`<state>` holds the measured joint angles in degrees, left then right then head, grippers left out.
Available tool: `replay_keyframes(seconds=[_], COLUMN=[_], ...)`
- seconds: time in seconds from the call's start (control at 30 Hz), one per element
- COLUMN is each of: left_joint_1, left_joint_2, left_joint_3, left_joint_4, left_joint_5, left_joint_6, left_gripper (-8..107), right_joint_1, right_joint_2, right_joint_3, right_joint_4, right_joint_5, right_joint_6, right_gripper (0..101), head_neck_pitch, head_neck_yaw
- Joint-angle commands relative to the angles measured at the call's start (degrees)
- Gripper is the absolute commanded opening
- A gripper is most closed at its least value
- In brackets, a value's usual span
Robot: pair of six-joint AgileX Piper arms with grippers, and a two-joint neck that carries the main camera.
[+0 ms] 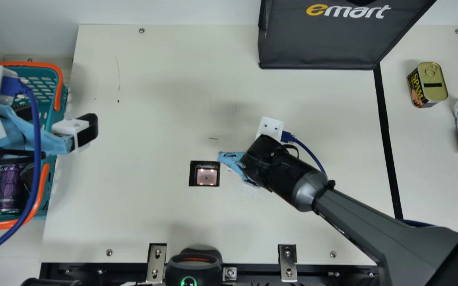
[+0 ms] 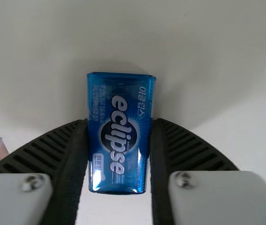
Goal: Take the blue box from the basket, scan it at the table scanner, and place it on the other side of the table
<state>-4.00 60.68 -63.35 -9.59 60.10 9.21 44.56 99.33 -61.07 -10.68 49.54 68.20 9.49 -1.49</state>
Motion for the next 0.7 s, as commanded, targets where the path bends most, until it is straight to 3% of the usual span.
replay_keyframes(seconds=[0.0, 0.07, 0.1, 0.4, 0.67], left_joint_1=[0.0, 0.0, 0.0, 0.0, 0.0], left_joint_2=[0.0, 0.0, 0.0, 0.0, 0.0], left_joint_3=[0.0, 0.0, 0.0, 0.0, 0.0], left_joint_4=[0.0, 0.0, 0.0, 0.0, 0.0], left_joint_5=[0.0, 0.0, 0.0, 0.0, 0.0], left_joint_6=[0.0, 0.0, 0.0, 0.0, 0.0], left_gripper=[90, 90, 90, 90, 90], right_joint_1=[0.11, 0.19, 0.22, 0.0, -1.43], right_joint_2=[0.12, 0.12, 0.06, -2.26, -6.33], right_joint_3=[0.04, 0.06, 0.06, -0.69, -2.11], right_joint_4=[0.01, -0.18, -0.34, -1.71, -0.22], right_joint_5=[0.0, 0.02, 0.07, 1.49, 2.69], right_joint_6=[0.04, 0.08, 0.08, -1.82, -9.15], right_gripper=[15, 1, 0, 0, 0], head_neck_pitch=[-1.57, -1.57, -1.57, -1.57, -1.57], head_neck_yaw=[-0.09, -0.09, -0.09, -0.09, -0.09])
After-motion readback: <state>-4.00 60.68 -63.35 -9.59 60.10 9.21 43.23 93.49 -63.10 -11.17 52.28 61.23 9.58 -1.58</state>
